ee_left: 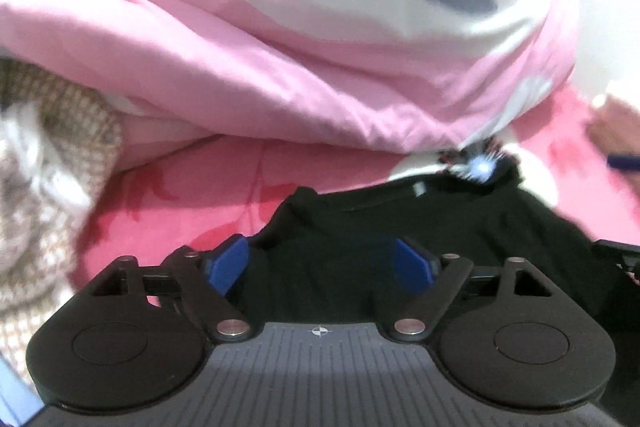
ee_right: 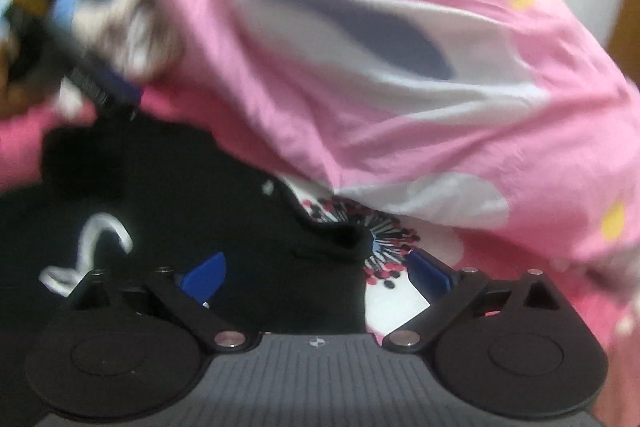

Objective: Fold clothes

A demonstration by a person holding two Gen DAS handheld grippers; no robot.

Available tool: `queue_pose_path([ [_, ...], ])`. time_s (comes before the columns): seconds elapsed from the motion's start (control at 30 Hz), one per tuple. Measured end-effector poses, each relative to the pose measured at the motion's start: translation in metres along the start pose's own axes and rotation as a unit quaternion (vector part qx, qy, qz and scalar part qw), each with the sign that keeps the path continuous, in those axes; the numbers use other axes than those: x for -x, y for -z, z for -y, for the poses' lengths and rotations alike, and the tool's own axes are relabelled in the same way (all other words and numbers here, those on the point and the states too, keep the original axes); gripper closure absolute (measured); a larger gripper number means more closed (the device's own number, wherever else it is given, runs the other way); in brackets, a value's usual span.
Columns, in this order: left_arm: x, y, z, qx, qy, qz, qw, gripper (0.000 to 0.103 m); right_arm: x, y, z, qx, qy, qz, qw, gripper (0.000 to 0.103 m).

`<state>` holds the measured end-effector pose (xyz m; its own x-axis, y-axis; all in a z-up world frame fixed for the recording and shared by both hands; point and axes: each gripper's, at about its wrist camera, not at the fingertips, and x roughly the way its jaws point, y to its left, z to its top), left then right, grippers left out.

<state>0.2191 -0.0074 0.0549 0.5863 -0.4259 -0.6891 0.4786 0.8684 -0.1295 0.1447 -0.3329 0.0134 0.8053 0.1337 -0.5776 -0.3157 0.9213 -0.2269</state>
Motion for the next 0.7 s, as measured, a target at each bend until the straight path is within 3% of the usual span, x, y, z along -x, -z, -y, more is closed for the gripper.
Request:
queue_pose_path([
  [0.07,0.017,-0.005,-0.011,0.026,0.017,0.013,0.9994,0.017,0.017,0.003,0.018,-0.07,-0.017,0.018,0.997,0.003],
  [0.17,0.035,-0.005,-0.038,0.06,0.03,0.04,0.9969,0.015,0.037,0.022,0.05,-0.18,-0.035,0.044,0.982,0.003],
  [0.3,0.04,0.01,-0.052,0.048,-0.038,0.023,0.9979,0.018,0.045,0.066,0.082,-0.291,-0.021,0.04,0.956,0.006],
  [0.37,0.031,0.019,-0.05,0.026,-0.064,0.002,0.9976,0.026,0.037,0.088,0.091,-0.33,-0.014,0.027,0.943,0.027],
  [0.53,-0.006,0.033,-0.035,-0.005,-0.086,-0.04,0.9954,0.043,0.019,0.145,0.112,-0.425,0.002,-0.004,0.905,0.043],
  [0.7,-0.05,0.038,-0.018,-0.04,-0.143,-0.081,0.9856,0.063,0.018,0.159,0.105,-0.418,0.002,0.045,0.907,0.044],
])
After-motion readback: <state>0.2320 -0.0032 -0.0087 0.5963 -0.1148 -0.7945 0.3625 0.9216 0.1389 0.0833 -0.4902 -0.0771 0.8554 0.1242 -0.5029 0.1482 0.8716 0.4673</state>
